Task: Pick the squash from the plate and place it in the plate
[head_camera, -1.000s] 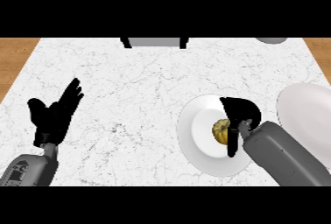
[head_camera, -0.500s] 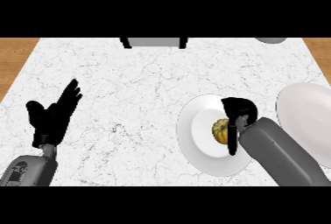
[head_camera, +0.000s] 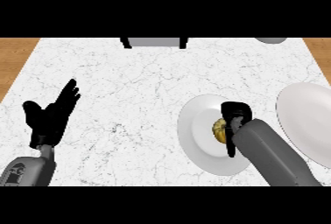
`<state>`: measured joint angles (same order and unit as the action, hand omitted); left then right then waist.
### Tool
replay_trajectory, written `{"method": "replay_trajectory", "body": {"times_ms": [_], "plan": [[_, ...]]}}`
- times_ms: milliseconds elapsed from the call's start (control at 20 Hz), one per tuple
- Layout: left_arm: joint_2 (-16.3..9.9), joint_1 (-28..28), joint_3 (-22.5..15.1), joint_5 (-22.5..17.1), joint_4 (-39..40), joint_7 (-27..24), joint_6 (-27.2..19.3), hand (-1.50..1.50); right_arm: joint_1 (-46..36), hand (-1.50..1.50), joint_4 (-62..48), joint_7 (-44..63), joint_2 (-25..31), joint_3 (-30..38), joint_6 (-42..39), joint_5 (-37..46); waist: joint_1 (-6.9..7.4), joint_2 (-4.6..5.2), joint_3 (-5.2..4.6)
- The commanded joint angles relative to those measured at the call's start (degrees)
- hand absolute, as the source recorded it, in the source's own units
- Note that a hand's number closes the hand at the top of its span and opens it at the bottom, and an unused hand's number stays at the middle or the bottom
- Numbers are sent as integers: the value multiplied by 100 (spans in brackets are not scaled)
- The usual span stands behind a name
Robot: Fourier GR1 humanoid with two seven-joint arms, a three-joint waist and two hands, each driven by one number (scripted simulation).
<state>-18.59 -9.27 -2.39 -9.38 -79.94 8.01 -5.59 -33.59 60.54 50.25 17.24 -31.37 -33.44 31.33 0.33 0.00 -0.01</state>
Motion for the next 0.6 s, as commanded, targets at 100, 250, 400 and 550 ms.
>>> {"method": "replay_trajectory", "body": {"times_ms": [100,250,400,550], "plan": [[221,-26,-43,233,259,-248,-6,0,61,150,-342,-183,-257,3,-633,60,-29,8,-1],[169,30,74,152,-262,202,-15,0,9,150,-498,-603,-326,88,-527,307,3,1,2],[134,-56,206,119,203,-124,230,0,-110,150,-849,-581,-596,202,-414,425,15,13,1],[195,299,75,186,-217,-37,215,0,254,150,-415,-520,-680,161,-162,562,5,-2,2]]}}
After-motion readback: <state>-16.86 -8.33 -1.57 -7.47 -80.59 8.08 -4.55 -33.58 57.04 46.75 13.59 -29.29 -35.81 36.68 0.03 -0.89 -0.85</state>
